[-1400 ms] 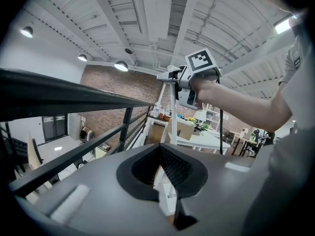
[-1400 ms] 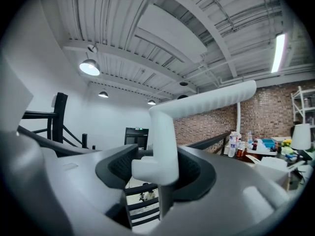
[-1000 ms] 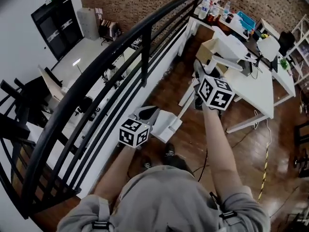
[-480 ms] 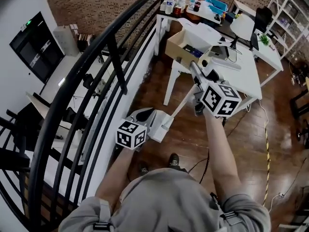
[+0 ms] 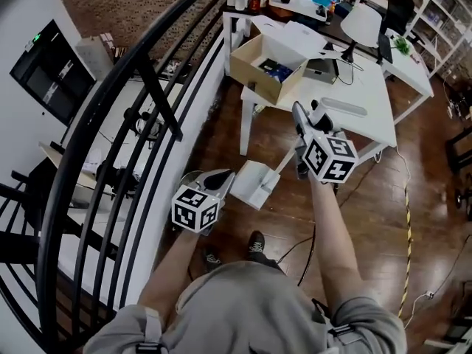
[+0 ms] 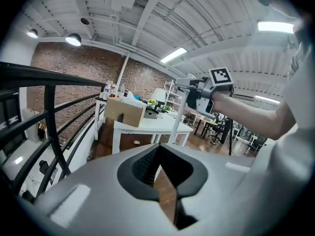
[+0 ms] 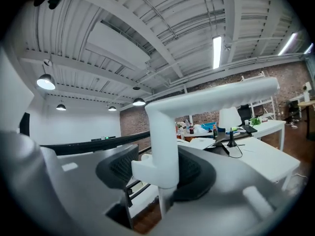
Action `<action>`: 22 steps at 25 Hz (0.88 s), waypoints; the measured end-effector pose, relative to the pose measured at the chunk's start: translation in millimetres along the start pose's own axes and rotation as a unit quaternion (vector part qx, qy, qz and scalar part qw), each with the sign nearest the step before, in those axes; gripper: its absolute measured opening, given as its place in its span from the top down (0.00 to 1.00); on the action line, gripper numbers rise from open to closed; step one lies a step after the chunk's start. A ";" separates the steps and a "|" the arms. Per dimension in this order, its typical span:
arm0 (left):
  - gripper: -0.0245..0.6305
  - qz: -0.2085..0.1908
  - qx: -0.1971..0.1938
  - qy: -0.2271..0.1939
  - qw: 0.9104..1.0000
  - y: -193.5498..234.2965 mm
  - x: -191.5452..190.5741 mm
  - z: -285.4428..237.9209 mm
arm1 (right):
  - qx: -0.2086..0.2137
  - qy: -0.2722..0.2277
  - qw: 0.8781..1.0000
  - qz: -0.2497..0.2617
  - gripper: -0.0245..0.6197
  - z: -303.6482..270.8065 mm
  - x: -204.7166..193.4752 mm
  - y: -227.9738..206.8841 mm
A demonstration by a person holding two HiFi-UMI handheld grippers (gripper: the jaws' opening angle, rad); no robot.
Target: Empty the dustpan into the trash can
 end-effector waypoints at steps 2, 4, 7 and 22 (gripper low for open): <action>0.96 0.009 0.005 0.014 1.000 -2.0 -7.5 -7.2 | -0.007 0.008 1.000 -0.002 0.65 -5.2 -24.5 -23.8; 0.96 0.022 0.010 0.020 1.000 -1.1 -11.3 -17.4 | -0.012 0.018 1.000 -0.002 0.65 -12.4 -46.2 -47.5; 0.96 0.037 0.023 0.034 0.998 4.8 -18.6 -38.1 | -0.017 0.037 0.999 -0.010 0.65 -22.7 -82.0 -78.3; 0.96 0.072 0.050 0.083 0.993 2.7 -47.3 -101.3 | -0.012 0.136 0.990 -0.025 0.65 -56.6 -232.3 -130.6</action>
Point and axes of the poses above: the fingertips, and each gripper's own axes: z backward along the fingers, y to its left, x out of its top, the point moved 4 cm from there along z, backward along the fingers, and after that the axes turned 5 degrees about -z, right-handed, at the moved point
